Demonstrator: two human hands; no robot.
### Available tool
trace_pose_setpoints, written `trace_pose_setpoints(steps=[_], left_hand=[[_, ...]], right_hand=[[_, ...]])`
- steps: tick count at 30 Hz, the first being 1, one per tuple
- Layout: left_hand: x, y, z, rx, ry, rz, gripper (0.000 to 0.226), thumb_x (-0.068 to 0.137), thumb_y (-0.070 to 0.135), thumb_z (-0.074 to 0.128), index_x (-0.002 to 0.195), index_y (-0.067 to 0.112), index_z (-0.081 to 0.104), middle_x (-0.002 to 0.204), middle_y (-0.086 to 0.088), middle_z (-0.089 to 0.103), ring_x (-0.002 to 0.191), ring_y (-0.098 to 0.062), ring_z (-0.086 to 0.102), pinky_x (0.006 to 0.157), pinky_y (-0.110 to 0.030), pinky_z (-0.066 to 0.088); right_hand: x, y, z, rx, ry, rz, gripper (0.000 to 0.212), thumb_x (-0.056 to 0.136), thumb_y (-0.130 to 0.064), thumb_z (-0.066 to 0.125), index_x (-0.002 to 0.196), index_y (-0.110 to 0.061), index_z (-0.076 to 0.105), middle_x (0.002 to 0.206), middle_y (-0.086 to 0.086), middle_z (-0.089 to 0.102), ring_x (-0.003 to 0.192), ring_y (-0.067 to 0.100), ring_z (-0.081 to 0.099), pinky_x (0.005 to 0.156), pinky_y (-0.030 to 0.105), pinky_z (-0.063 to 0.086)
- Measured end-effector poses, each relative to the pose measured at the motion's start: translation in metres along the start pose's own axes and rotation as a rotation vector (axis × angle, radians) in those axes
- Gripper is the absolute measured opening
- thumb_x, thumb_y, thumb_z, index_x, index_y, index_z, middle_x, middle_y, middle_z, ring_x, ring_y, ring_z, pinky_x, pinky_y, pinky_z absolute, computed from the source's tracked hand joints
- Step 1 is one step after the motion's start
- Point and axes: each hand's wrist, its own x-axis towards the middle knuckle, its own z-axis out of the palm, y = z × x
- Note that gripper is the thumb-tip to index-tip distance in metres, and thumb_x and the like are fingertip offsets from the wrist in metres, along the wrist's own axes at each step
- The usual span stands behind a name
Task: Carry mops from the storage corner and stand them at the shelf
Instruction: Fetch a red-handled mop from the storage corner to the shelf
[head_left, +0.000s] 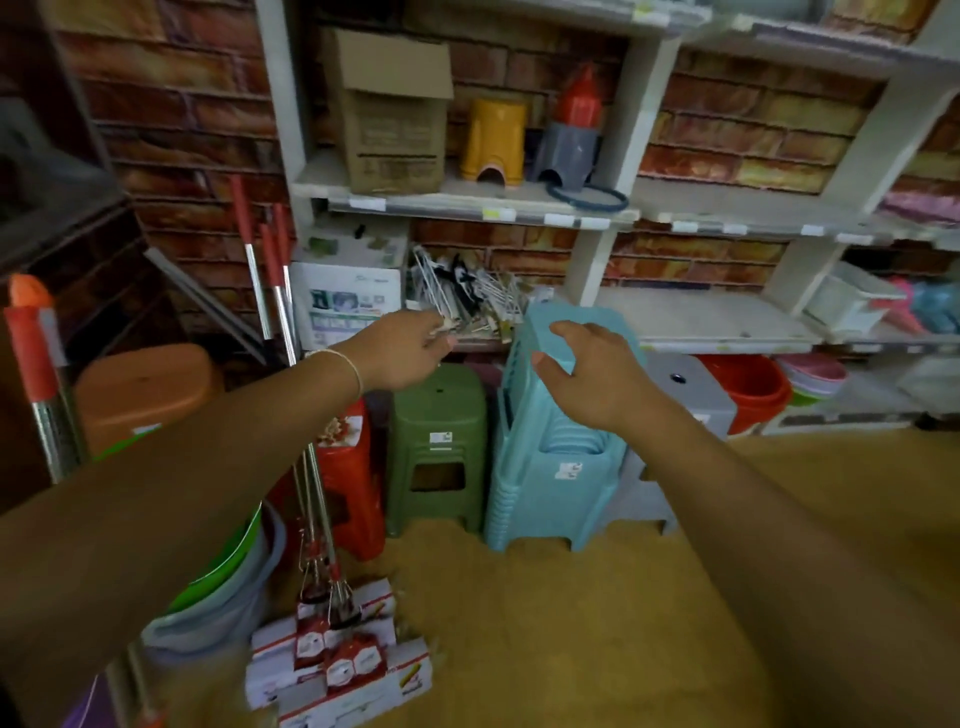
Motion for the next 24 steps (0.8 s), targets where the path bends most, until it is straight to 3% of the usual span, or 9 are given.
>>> trace_pose_setpoints(steps=[9,14,18,20,24], left_hand=[[0.070,-0.130,-0.042,-0.052,0.036,-0.192,0.056,0.102,0.046,0.036,0.141,0.007,0.044,0.145,-0.018,0.046,0.128,-0.034,0.047,0.106,-0.039,0.038],[0.071,-0.196,-0.052,-0.064,0.116,-0.265,0.045,0.101,0.041,0.042,0.122,0.003,0.054,0.120,-0.024,0.060,0.110,-0.040,0.056,0.091,-0.039,0.046],[0.050,-0.241,-0.046,-0.049,0.125,-0.373,0.035,0.101,0.035,0.046,0.113,0.003,0.055,0.110,-0.021,0.064,0.103,-0.039,0.059,0.079,-0.034,0.043],[0.040,-0.261,-0.045,-0.041,0.137,-0.425,0.032,0.100,0.032,0.047,0.108,0.002,0.057,0.108,-0.021,0.065,0.104,-0.040,0.061,0.085,-0.037,0.047],[0.025,-0.287,-0.040,0.004,0.135,-0.524,0.041,0.101,0.030,0.045,0.128,-0.001,0.054,0.128,-0.023,0.059,0.118,-0.039,0.055,0.101,-0.042,0.043]], right_hand=[[0.133,-0.067,0.032,-0.025,-0.073,-0.083,0.065,0.099,-0.053,0.045,0.152,-0.017,0.036,0.154,0.014,0.040,0.142,0.035,0.033,0.115,0.045,0.033],[0.183,-0.111,0.060,-0.028,-0.126,-0.152,0.062,0.099,-0.049,0.049,0.151,-0.016,0.038,0.151,0.015,0.042,0.139,0.034,0.037,0.113,0.043,0.036],[0.213,-0.145,0.090,-0.046,-0.180,-0.239,0.060,0.099,-0.047,0.050,0.149,-0.015,0.040,0.151,0.014,0.044,0.137,0.033,0.041,0.111,0.038,0.036],[0.227,-0.161,0.106,-0.031,-0.187,-0.283,0.060,0.099,-0.045,0.052,0.148,-0.013,0.043,0.151,0.013,0.044,0.138,0.031,0.042,0.111,0.036,0.036],[0.247,-0.184,0.142,0.019,-0.256,-0.340,0.059,0.098,-0.047,0.052,0.147,-0.015,0.043,0.149,0.013,0.046,0.133,0.031,0.046,0.108,0.037,0.038]])
